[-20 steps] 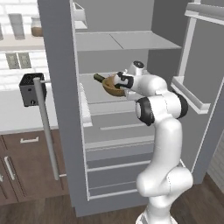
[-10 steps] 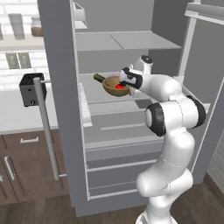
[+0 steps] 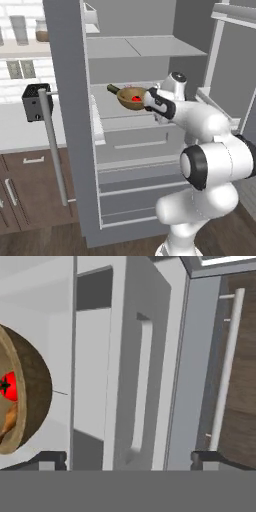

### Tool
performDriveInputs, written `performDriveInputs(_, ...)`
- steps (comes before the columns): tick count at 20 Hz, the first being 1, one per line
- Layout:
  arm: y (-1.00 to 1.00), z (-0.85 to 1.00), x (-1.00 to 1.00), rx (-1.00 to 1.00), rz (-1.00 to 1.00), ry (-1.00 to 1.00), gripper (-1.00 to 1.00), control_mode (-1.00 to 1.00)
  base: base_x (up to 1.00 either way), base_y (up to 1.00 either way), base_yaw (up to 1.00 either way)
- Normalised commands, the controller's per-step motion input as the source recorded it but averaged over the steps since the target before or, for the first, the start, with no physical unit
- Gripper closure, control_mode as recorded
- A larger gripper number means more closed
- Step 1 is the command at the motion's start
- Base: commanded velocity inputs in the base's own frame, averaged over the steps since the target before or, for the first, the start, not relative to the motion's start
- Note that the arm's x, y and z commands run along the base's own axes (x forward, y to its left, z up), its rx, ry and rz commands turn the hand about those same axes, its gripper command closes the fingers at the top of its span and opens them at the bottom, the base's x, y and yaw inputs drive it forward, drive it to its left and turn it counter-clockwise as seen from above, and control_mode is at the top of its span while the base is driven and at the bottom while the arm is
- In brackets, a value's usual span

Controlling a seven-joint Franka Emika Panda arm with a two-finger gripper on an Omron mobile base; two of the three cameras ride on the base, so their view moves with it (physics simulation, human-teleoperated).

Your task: Pick the chicken drumstick and tomato from their plates and place them in the bowl. Then put the bowl in the fridge.

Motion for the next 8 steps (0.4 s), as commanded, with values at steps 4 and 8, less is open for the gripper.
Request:
performDriveInputs(4, 0.0, 0.0, -1.0, -0.1, 0.0, 0.01, -1.0, -1.0, 0.0, 0.0, 0.0)
performDriveInputs(8, 0.0, -0.01, -1.0, -0.08, 0.0, 0.0, -1.0, -1.0, 0.0, 0.0, 0.0)
